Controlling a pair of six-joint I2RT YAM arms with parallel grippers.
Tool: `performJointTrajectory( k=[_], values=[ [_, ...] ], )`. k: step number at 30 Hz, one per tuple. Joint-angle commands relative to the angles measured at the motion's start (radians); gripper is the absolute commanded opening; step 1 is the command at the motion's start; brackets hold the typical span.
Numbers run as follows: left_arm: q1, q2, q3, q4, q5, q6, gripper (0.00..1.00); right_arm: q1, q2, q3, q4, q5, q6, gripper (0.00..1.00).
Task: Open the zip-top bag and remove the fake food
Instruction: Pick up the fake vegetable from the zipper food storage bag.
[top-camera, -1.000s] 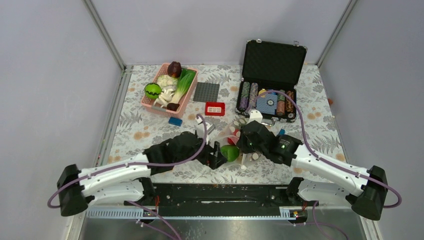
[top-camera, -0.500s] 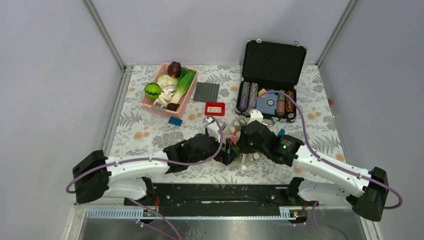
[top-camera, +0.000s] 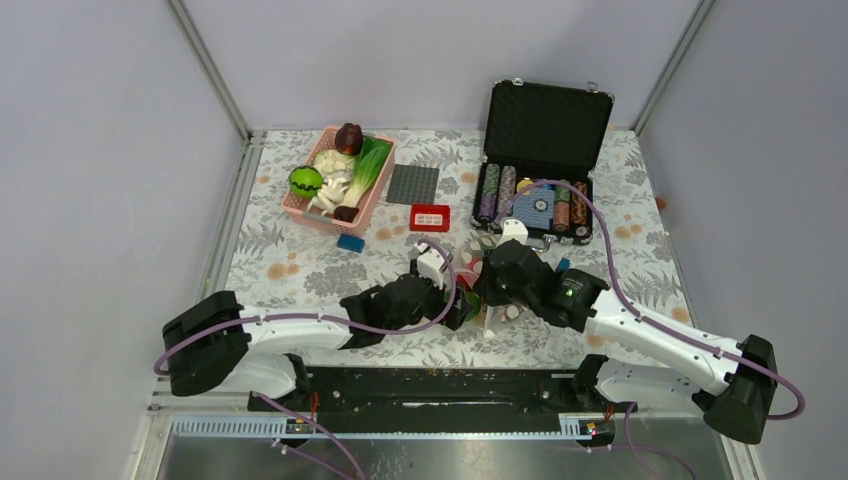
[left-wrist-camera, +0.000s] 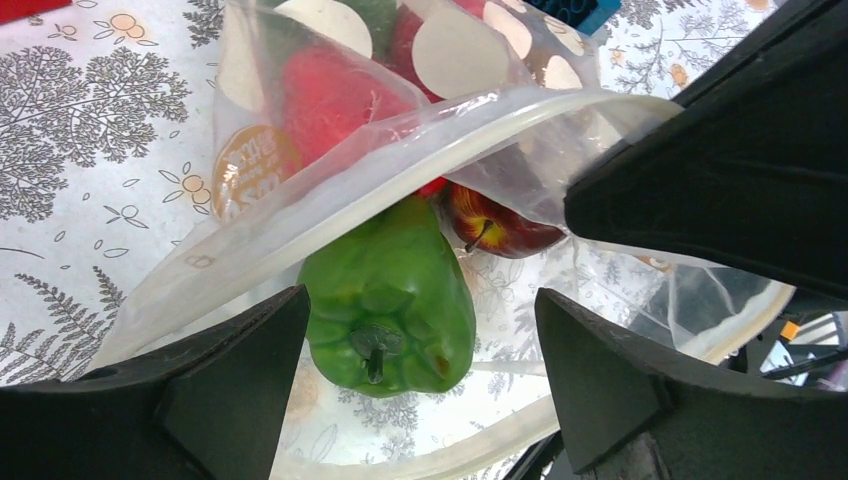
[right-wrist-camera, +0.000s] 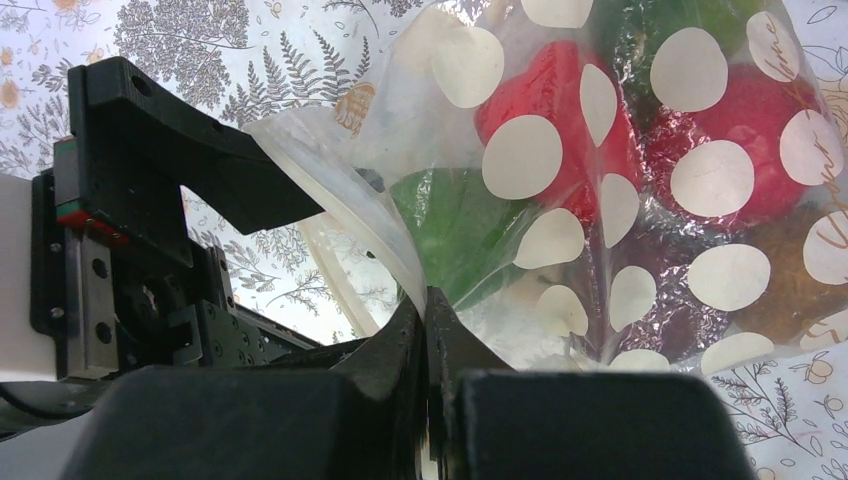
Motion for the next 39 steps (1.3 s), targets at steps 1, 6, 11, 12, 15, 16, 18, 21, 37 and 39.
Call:
performJointTrajectory(
  k=[1, 6, 11, 12, 15, 16, 18, 21, 37, 39],
  values=[
    [-0.004, 0.028, 0.000, 0.086, -0.065, 0.022, 0.86, -0.009, -0.007, -0.003, 0.023, -0.016, 0.019, 0.00],
    [-0.004, 0.074, 0.027, 0.094, -0.087, 0.039, 0.87, -0.010, -0.007, -0.004, 0.023, -0.025, 0.021, 0.00],
    [-0.004, 0.121, 0.045, 0.081, -0.117, 0.032, 0.88, -0.011, -0.007, -0.010, 0.032, -0.040, 0.027, 0.00],
    [-0.004, 0.128, 0.046, 0.082, -0.121, 0.027, 0.88, -0.010, -0.007, -0.012, 0.033, -0.043, 0.028, 0.00],
    [-0.004, 0.154, 0.047, 0.086, -0.120, 0.007, 0.89, -0.011, -0.005, -0.012, 0.036, -0.048, 0.029, 0.00],
    [-0.004, 0.163, 0.045, 0.093, -0.114, -0.002, 0.89, -0.010, -0.002, -0.012, 0.036, -0.048, 0.029, 0.00],
    [-0.004, 0.182, 0.042, 0.108, -0.103, -0.019, 0.89, -0.010, -0.001, -0.012, 0.036, -0.051, 0.030, 0.00],
    [-0.004, 0.203, 0.031, 0.133, -0.090, -0.047, 0.87, -0.010, -0.006, -0.012, 0.036, -0.049, 0.030, 0.00],
    [-0.003, -0.021, 0.016, -0.001, -0.037, -0.078, 0.53, -0.015, -0.007, -0.019, 0.034, -0.029, 0.018, 0.00],
    [-0.003, -0.056, 0.026, -0.058, -0.029, -0.070, 0.53, -0.016, -0.007, -0.021, 0.034, -0.026, 0.015, 0.00]
  ],
)
